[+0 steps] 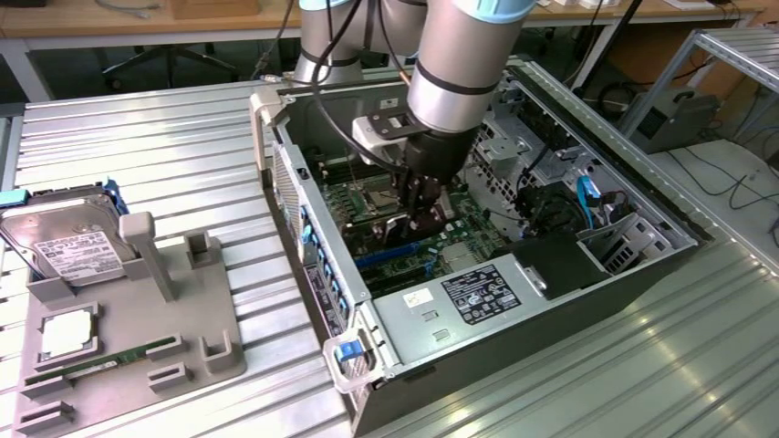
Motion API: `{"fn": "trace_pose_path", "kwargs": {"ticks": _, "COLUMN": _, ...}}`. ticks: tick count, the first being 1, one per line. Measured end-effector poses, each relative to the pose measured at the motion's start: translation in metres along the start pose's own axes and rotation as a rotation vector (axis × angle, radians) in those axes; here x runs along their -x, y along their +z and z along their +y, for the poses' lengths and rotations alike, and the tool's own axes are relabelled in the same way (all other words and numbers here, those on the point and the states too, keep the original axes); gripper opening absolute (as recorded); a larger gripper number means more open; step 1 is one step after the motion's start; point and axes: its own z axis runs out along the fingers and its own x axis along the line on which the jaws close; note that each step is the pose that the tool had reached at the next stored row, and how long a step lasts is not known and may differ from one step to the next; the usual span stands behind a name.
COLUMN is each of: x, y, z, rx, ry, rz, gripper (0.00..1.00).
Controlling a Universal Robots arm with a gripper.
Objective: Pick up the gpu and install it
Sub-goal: 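Insert the gpu into the slot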
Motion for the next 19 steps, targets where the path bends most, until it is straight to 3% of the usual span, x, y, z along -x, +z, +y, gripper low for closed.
{"fn": "trace_pose_path", "kwargs": {"ticks": 19, "x": 0.0002, "y": 0.0062, "z": 0.0068, "rx": -0.0001, "ry": 0.004, "rz": -0.0002, "gripper": 0.27}}
